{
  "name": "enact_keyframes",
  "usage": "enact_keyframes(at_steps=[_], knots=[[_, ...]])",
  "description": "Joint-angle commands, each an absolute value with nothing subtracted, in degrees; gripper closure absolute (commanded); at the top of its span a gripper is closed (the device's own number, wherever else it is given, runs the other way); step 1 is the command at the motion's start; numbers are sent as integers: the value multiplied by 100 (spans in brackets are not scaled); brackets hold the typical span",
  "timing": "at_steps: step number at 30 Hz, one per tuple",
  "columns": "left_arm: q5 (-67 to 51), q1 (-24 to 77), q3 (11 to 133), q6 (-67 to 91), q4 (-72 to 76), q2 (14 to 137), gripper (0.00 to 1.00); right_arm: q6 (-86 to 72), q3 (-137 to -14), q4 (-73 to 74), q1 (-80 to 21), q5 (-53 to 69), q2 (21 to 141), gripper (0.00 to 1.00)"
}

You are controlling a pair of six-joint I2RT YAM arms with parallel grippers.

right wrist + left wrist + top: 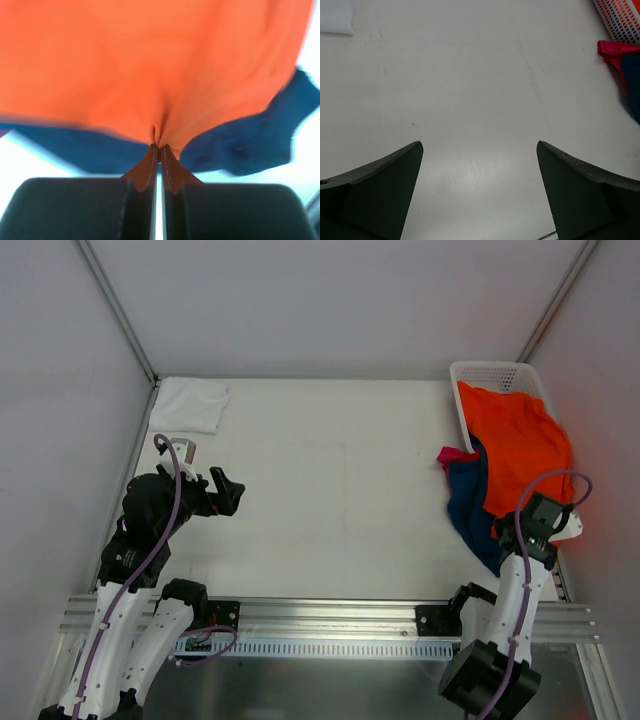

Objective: Fold and stack the t-shirts
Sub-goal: Grab the tshirt from the pile, then move the tshirt to the center of the board

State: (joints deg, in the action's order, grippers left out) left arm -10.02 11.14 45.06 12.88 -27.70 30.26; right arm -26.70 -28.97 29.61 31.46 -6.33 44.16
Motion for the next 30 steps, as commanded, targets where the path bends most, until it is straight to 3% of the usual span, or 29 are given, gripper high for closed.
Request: enact_keyframes(at_steps=[1, 4, 7, 9, 11, 12, 14, 16, 19, 23, 30], knots=[[-1134, 1081, 4500, 1204, -2558, 3015, 1, -2865, -3830, 3120, 2533, -387, 3701, 100], [-1143, 1072, 4509, 1204, -2558, 3015, 1, -2988, -4744, 2762, 1532, -71, 3455, 100], [-1143, 1072, 4509, 1204, -2558, 3006, 1, -2945, -5737, 2122, 4, 104, 3707, 99], [-1090, 1081, 4518, 1187, -2558, 2971, 1, -2594, -6335, 1524, -1541, 237, 4076, 99], [-1037, 1081, 4509, 1187, -2558, 2927, 1, -2042, -6852, 1668, -2745, -77, 5067, 99], [-994, 1072, 4509, 1187, -2558, 2909, 1, -1334, -7525, 2201, -3960, -462, 5498, 100], [-958, 1072, 4491, 1186, -2558, 2866, 1, -872, -8153, 2792, -4978, -1018, 6869, 100], [-940, 1081, 4482, 1169, -2558, 2857, 1, -931, -8306, 2945, -5194, -1142, 7521, 100], [-897, 1081, 4474, 1178, -2566, 2865, 1, -1476, -7534, 2287, -5133, -1222, 8059, 99], [-879, 1099, 4465, 1178, -2558, 2891, 1, -1565, -7259, 1960, -5019, -1432, 8034, 100], [-967, 1099, 4474, 1178, -2558, 2865, 1, -1046, -7919, 2793, -4966, -1986, 7928, 100]])
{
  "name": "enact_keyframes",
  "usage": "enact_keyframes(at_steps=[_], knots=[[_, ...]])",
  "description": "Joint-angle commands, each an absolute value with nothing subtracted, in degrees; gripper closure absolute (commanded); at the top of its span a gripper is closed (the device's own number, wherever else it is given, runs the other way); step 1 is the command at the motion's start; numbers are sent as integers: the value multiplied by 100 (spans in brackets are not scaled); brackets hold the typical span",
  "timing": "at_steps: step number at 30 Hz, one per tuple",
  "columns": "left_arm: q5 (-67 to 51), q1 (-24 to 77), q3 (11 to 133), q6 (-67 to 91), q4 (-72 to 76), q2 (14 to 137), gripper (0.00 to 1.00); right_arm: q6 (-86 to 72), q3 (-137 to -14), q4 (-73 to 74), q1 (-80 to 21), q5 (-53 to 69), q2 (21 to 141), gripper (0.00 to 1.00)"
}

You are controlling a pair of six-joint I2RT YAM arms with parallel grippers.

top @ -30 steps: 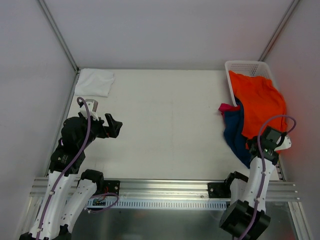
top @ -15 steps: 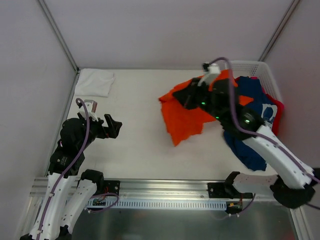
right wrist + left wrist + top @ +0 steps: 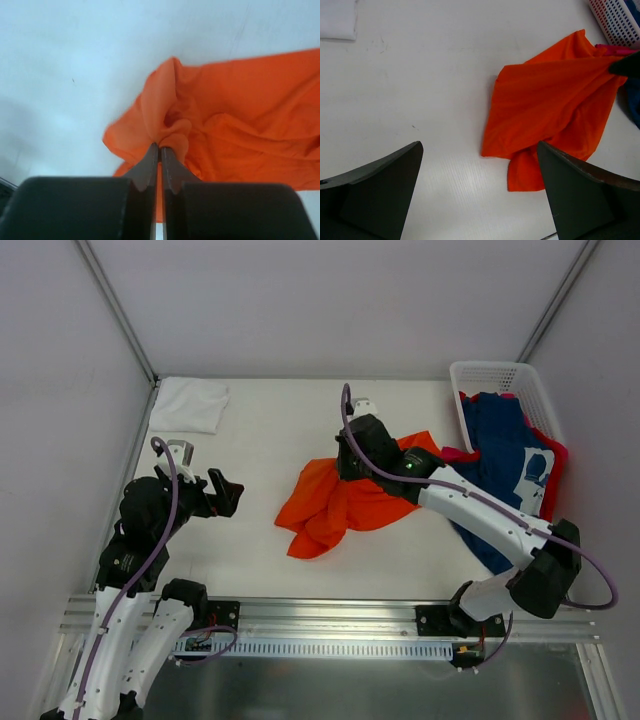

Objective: Fold and stack the t-shirts
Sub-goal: Move the tshirt to the center of the board

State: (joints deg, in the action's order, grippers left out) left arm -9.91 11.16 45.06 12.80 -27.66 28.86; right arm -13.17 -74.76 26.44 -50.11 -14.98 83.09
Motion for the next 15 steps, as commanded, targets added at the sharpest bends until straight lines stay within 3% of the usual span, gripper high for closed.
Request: enact_keyframes(at_steps=[1, 4, 6, 10, 11, 12, 13, 14, 15], knots=[[-1010, 1090, 4456, 1178, -2540, 2865, 1, -1046, -7841, 2847, -4914, -2143, 7910, 100], [-1746, 1160, 4334, 1160, -2400, 3101, 1, -1151, -7630, 2848, -4852, -2241, 7744, 99], [-2867, 1221, 4307, 1125, -2224, 3443, 1, -1169, -7489, 2795, -4834, -2233, 7691, 99], [-3348, 1388, 4464, 1195, -2259, 4586, 1, -1116, -7497, 2804, -4808, -2171, 7786, 99], [-3331, 1450, 4534, 1326, -2328, 4753, 1, -1099, -7541, 2873, -4799, -2127, 7839, 85], [-3227, 1511, 4605, 1397, -2373, 5077, 1, -1116, -7593, 2961, -4790, -2101, 7892, 65], [-3165, 1599, 4814, 1467, -2443, 5228, 1, -1125, -7646, 3066, -4790, -2161, 8006, 43], [-2999, 1895, 4912, 1668, -2496, 5377, 1, -1160, -7699, 3294, -4790, -2258, 8068, 14], [-2780, 2107, 5070, 1809, -2531, 5605, 1, -1212, -7751, 3374, -4781, -2494, 8103, 4]])
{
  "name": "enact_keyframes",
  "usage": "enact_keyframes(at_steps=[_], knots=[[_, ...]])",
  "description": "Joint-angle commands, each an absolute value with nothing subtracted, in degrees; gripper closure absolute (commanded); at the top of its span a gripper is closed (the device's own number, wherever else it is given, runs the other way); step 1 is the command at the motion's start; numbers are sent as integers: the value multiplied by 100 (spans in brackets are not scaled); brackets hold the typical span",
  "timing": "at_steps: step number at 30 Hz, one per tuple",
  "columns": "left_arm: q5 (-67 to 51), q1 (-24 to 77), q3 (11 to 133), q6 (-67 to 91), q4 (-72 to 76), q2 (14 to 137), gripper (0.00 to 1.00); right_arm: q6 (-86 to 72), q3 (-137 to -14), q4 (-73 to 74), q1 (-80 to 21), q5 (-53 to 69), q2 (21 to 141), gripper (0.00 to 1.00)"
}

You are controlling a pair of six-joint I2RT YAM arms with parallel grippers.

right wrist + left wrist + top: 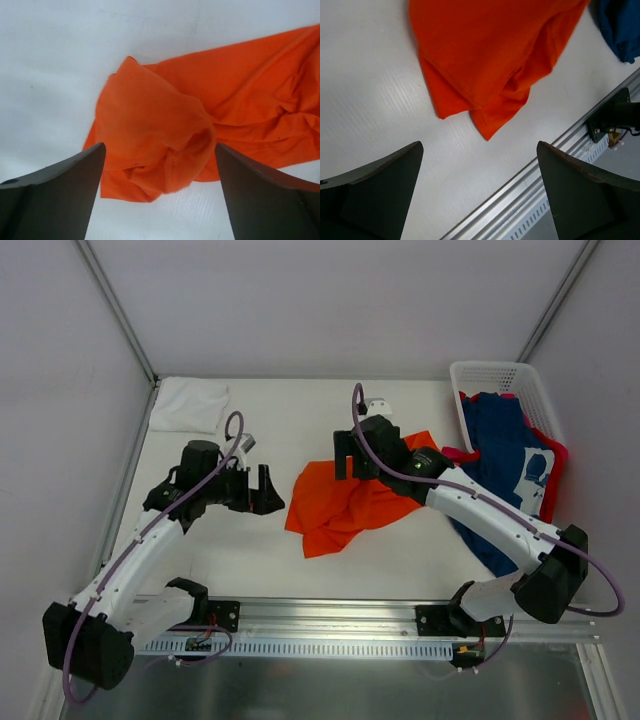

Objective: Fold and stack the t-shirts
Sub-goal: Move the tshirt to the center of the board

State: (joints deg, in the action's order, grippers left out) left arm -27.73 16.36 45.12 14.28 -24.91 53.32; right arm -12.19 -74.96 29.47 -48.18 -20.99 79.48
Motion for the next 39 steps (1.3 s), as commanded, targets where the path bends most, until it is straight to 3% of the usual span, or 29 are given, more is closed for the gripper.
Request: enact_keyframes(at_steps=[1, 6, 12, 16, 28, 39], knots=[[-2299, 2353, 5150, 1915, -2531, 5729, 1, -1248, -7761, 3532, -4781, -2583, 8112, 0], [-828, 4127, 5537, 2258, -2522, 6712, 1, -1379, -7367, 3691, -4790, -2733, 7779, 1], [535, 5333, 5537, 2996, -2522, 7496, 1, -1792, -6426, 3727, -4807, -2567, 6884, 1], [1518, 6062, 5371, 3751, -2514, 7524, 1, -2267, -5286, 2947, -5009, -1873, 6382, 1], [3523, 6249, 5001, 3779, -2522, 7769, 1, -3348, -4193, 2242, -5783, -1986, 6451, 1], [3815, 5862, 5186, 3375, -2426, 8059, 1, -3401, -4034, 1802, -5845, -2268, 7022, 1]])
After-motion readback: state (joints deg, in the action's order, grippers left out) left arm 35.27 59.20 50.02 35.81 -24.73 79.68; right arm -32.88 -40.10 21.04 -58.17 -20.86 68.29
